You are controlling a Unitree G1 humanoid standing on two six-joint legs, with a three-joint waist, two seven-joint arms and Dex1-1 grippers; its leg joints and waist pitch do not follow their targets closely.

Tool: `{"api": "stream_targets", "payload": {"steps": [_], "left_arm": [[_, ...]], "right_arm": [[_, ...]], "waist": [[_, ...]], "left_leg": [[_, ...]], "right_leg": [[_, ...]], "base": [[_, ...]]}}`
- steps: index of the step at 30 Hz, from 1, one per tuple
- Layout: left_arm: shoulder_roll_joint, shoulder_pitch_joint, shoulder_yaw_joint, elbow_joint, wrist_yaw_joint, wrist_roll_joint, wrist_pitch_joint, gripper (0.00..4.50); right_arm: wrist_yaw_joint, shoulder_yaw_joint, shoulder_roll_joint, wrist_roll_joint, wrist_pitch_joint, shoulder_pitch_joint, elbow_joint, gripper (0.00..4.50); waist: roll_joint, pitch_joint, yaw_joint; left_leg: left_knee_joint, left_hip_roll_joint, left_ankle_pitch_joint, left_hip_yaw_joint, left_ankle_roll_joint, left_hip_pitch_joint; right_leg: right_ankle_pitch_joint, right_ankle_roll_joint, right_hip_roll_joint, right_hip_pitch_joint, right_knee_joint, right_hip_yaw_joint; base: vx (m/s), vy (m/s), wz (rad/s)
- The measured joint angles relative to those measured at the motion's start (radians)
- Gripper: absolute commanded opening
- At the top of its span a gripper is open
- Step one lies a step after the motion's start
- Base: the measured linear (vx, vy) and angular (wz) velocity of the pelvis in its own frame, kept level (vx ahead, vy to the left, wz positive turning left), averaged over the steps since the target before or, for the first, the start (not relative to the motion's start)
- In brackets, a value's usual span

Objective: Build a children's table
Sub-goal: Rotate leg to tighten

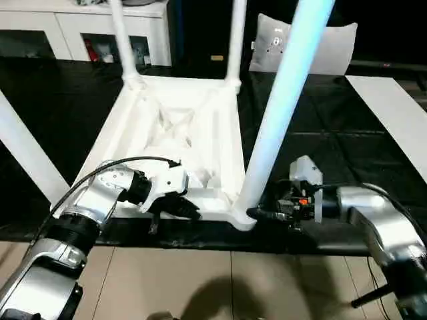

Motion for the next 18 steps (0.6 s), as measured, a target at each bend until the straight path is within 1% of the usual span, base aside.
{"api": "stream_targets", "payload": {"steps": [3, 4, 6, 7, 8, 9, 11, 13, 18], "left_arm": [[-0.002, 0.006, 0.001, -0.014, -0.009, -0.008, 0.017, 0.00], [-0.003, 0.006, 0.001, -0.014, -0.011, -0.008, 0.016, 0.00], [-0.001, 0.006, 0.001, -0.014, -0.016, -0.012, 0.016, 0.00], [0.000, 0.006, 0.001, -0.014, -0.019, -0.013, 0.016, 0.00], [0.000, 0.006, 0.001, -0.014, -0.019, -0.014, 0.016, 0.00], [0.001, 0.006, 0.001, -0.014, -0.019, -0.014, 0.016, 0.00], [0.001, 0.006, 0.001, -0.014, -0.020, -0.014, 0.016, 0.00], [0.001, 0.006, 0.001, -0.014, -0.021, -0.014, 0.018, 0.00], [0.000, 0.006, 0.004, -0.015, -0.018, -0.017, 0.033, 0.00]], "right_arm": [[0.067, 0.013, 0.021, 0.005, -0.019, -0.042, 0.066, 3.17], [0.086, 0.016, 0.021, 0.005, -0.027, -0.048, 0.077, 2.89], [0.101, 0.019, 0.021, 0.005, -0.041, -0.059, 0.097, 2.83], [0.108, 0.022, 0.021, 0.004, -0.044, -0.069, 0.109, 2.70], [0.111, 0.023, 0.021, 0.004, -0.046, -0.073, 0.116, 2.56], [0.116, 0.024, 0.021, 0.004, -0.047, -0.075, 0.121, 2.56], [0.127, 0.024, 0.023, 0.004, -0.055, -0.087, 0.144, 2.41], [0.142, 0.024, 0.024, 0.001, -0.061, -0.095, 0.158, 2.11], [0.148, 0.021, 0.028, 0.001, -0.060, -0.101, 0.171, 1.97]], "waist": [[-0.001, 0.000, 0.002], [-0.001, 0.000, 0.006], [-0.001, 0.000, 0.010], [-0.001, 0.000, 0.012], [-0.001, 0.000, 0.012], [-0.001, 0.000, 0.013], [-0.001, 0.000, 0.013], [-0.001, 0.000, 0.013], [-0.001, 0.000, 0.013]], "left_leg": [[0.001, 0.003, 0.000, 0.004, 0.000, 0.000], [0.001, 0.004, 0.001, 0.005, 0.000, 0.000], [0.002, 0.004, 0.001, 0.007, 0.002, -0.001], [0.003, 0.004, 0.002, 0.007, 0.002, -0.002], [0.003, 0.004, 0.002, 0.007, 0.002, -0.002], [0.003, 0.004, 0.002, 0.007, 0.002, -0.002], [0.003, 0.005, 0.002, 0.007, 0.002, -0.002], [0.003, 0.005, 0.002, 0.008, 0.002, -0.002], [0.004, 0.005, 0.002, 0.008, 0.002, -0.002]], "right_leg": [[0.000, 0.000, 0.000, -0.002, 0.001, 0.000], [0.000, 0.000, 0.000, -0.003, 0.002, 0.000], [0.000, 0.000, 0.000, -0.007, 0.004, 0.001], [0.000, 0.000, 0.000, -0.009, 0.005, 0.001], [0.000, 0.000, 0.000, -0.009, 0.006, 0.001], [0.000, 0.000, 0.000, -0.009, 0.006, 0.001], [0.000, 0.000, 0.000, -0.009, 0.006, 0.001], [0.000, 0.000, 0.000, -0.009, 0.006, 0.001], [0.000, 0.000, 0.000, -0.009, 0.006, 0.001]], "base": [[0.000, 0.000, 0.00], [0.000, 0.000, 0.00], [0.000, 0.000, 0.00], [0.000, 0.000, 0.00], [0.000, 0.000, 0.00], [0.000, 0.000, 0.00], [0.000, 0.000, 0.00], [0.000, 0.000, 0.00], [0.000, 0.000, 0.00]]}}
